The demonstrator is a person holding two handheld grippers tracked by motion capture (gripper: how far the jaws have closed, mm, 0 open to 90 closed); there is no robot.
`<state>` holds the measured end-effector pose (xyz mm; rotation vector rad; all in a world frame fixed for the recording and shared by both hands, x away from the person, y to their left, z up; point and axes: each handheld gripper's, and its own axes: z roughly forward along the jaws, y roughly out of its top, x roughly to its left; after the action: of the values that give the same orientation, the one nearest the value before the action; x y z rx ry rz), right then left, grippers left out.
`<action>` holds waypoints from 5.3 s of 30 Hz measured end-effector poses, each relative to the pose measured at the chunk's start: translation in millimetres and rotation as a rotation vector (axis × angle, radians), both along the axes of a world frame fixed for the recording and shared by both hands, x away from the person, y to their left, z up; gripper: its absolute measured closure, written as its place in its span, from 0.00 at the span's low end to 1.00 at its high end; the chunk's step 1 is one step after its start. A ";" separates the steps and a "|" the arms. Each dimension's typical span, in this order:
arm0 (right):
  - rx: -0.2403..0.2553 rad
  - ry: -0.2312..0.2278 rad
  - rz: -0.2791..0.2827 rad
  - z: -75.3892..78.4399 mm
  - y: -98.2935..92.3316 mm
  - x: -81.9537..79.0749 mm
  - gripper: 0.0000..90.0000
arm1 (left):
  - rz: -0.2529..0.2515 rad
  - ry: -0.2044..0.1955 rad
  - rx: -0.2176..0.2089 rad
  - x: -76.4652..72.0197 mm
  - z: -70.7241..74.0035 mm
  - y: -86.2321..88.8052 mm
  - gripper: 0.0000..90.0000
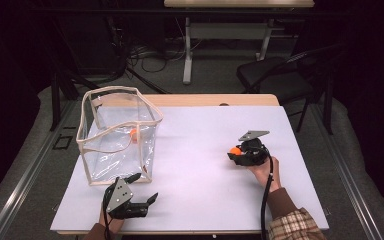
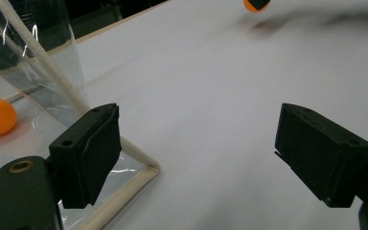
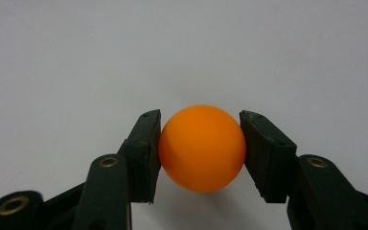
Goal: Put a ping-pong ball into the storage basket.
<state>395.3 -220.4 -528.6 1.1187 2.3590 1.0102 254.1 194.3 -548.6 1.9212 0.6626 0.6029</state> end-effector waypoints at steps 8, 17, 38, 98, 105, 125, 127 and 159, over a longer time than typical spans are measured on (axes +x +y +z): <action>0.022 -0.012 0.005 0.9 1.8 -1.3 0.56 | 0.001 -0.003 0.001 -0.2 0.2 0.1 0.18; 0.041 -0.024 0.030 2.8 7.1 -3.8 0.56 | 0.000 -0.002 0.001 -0.2 0.0 -0.1 0.18; 0.082 -0.058 0.060 5.5 22.0 -9.7 0.56 | 0.001 -0.001 0.004 -0.1 -0.1 -0.1 0.18; 0.136 -0.143 0.154 18.6 79.8 -9.2 0.56 | 0.000 -0.001 0.005 1.2 0.0 0.2 0.18; 0.141 -0.145 0.161 18.6 86.4 -7.4 0.56 | 0.003 -0.001 0.004 1.1 0.0 0.4 0.18; 0.170 -0.159 0.164 27.3 96.8 -1.3 0.56 | 0.004 -0.003 0.004 0.5 0.3 0.7 0.18; 0.173 -0.159 0.165 27.6 97.9 -0.6 0.56 | 0.003 -0.002 0.004 0.4 0.4 0.6 0.18; 0.181 -0.190 0.171 47.6 107.9 10.6 0.56 | 0.006 -0.001 0.002 1.3 0.0 0.6 0.18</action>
<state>406.0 -112.5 -480.9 0.8473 2.2755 1.3494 255.4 194.9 -548.5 1.9214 0.6670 0.6089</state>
